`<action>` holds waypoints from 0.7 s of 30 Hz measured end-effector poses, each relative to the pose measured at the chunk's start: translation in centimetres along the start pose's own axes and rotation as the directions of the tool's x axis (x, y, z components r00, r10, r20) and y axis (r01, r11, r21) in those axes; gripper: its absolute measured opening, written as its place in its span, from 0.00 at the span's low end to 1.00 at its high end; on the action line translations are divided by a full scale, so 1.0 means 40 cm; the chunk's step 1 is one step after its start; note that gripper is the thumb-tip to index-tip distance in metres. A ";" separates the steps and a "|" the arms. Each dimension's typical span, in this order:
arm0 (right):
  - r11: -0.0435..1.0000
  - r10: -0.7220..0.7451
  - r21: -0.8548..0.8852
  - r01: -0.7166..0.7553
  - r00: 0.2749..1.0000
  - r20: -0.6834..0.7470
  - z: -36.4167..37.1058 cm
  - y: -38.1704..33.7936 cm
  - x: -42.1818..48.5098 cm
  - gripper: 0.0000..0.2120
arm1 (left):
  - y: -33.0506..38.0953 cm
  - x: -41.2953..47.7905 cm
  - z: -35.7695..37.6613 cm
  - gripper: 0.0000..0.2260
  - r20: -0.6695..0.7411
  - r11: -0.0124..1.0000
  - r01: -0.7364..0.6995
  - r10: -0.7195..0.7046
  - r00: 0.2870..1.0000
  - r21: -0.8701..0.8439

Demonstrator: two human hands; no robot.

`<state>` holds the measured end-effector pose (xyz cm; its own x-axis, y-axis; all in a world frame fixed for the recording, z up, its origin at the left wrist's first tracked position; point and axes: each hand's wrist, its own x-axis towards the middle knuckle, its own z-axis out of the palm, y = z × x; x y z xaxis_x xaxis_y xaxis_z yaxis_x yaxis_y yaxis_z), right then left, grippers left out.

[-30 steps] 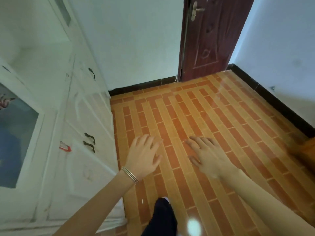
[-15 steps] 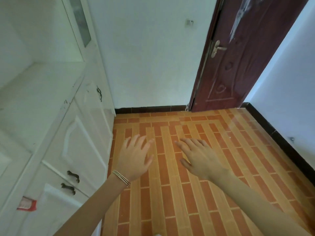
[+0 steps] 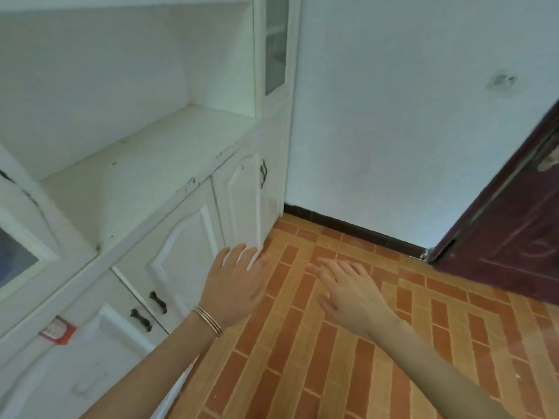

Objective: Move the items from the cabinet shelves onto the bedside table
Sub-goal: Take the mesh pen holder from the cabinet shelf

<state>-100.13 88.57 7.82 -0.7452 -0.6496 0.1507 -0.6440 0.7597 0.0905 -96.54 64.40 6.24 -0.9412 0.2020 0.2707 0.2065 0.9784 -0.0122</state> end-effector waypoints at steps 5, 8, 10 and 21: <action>0.986 -0.167 -0.011 0.167 0.985 -0.041 -0.010 0.141 0.129 0.21 | 0.021 0.065 -0.020 0.22 0.018 0.971 0.234 -0.235 0.972 0.040; 0.956 -0.291 0.009 0.292 0.954 -0.077 -0.007 0.172 0.222 0.21 | 0.019 0.066 -0.048 0.22 -0.021 0.938 0.336 -0.335 0.942 0.089; 0.914 -0.398 0.027 0.404 0.910 -0.114 -0.006 0.154 0.289 0.20 | -0.001 0.051 -0.070 0.22 -0.036 0.906 0.402 -0.401 0.915 0.136; 0.662 -0.699 0.049 0.748 0.640 -0.319 -0.098 -0.108 0.664 0.24 | -0.257 -0.024 -0.222 0.22 -0.181 0.679 0.633 -0.616 0.767 0.373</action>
<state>-116.47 68.12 15.27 0.0282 -0.9373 0.3473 -0.9921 0.0162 0.1244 -95.38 53.75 14.65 -0.8007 -0.4553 0.3893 -0.5551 0.8083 -0.1963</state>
